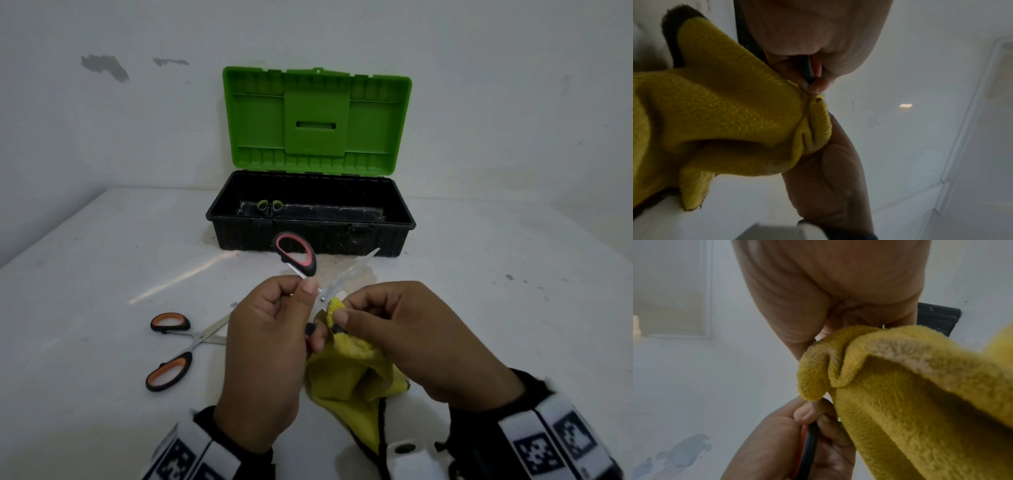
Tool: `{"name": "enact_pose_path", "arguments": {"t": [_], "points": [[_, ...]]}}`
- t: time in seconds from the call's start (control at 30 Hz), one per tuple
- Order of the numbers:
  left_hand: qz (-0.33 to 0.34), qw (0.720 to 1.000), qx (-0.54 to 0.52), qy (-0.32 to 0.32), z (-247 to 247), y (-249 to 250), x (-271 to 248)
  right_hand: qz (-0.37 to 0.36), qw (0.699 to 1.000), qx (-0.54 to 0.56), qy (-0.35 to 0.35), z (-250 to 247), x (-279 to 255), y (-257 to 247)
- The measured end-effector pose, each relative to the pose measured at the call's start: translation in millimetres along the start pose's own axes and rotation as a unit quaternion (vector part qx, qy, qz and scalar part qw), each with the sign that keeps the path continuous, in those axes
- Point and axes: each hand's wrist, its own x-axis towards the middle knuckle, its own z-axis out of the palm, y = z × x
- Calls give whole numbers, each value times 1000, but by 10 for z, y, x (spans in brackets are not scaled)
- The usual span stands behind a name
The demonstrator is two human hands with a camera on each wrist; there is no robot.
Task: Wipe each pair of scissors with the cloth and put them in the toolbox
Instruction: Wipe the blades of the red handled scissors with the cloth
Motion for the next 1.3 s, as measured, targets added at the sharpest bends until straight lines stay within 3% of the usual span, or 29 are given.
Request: {"name": "enact_pose_path", "arguments": {"t": [0.2, 0.37, 0.63, 0.77, 0.97, 1.03, 1.1, 1.2, 1.3], "points": [[16, 1000, 14, 6, 22, -3, 25, -16, 998, 57, -12, 53, 46, -32], [12, 1000, 1, 16, -26, -1, 29, -26, 999, 21, -15, 79, 21, 17], [-34, 998, -55, 20, -11, -20, 55, -1, 1000, 3, -3, 5, -76, 97], [-31, 998, -52, 22, 6, -28, 62, 19, 999, 18, -19, -61, -140, 147], [-44, 996, -63, 41, -53, -31, 129, 51, 996, -49, -55, -287, -196, 260], [-43, 995, -63, 58, -111, -9, 179, 63, 995, -74, -19, -399, -196, 294], [-42, 997, -38, 55, -153, 13, 214, 46, 991, -96, 85, -492, -161, 312], [-39, 999, -2, 27, -128, 35, 187, -41, 962, -86, 257, -497, -96, 238], [-44, 999, 5, 1, -55, 45, 136, -126, 949, -69, 281, -294, -26, 105]]}}
